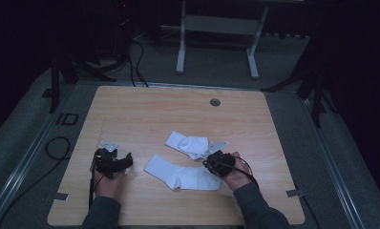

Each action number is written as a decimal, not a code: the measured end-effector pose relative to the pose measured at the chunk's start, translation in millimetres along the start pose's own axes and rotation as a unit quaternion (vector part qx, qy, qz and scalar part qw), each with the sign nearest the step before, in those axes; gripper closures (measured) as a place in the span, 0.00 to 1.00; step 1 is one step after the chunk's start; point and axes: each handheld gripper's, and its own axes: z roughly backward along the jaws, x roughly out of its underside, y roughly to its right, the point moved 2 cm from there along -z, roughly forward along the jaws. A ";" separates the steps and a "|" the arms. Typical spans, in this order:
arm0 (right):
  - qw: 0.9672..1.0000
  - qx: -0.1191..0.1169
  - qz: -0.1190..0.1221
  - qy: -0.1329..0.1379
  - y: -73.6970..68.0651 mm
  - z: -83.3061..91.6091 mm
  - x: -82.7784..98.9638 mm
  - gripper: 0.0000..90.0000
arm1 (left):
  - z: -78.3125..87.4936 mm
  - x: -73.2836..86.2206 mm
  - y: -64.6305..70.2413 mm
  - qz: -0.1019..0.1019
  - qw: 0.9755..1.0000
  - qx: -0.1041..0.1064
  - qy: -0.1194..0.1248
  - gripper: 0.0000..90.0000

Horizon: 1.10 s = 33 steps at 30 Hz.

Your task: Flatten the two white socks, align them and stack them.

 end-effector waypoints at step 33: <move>0.997 -0.043 0.046 -0.038 -5.7 -42.9 -29.7 0.96 | -0.1 0.0 0.2 0.000 1.000 0.001 0.000 0.24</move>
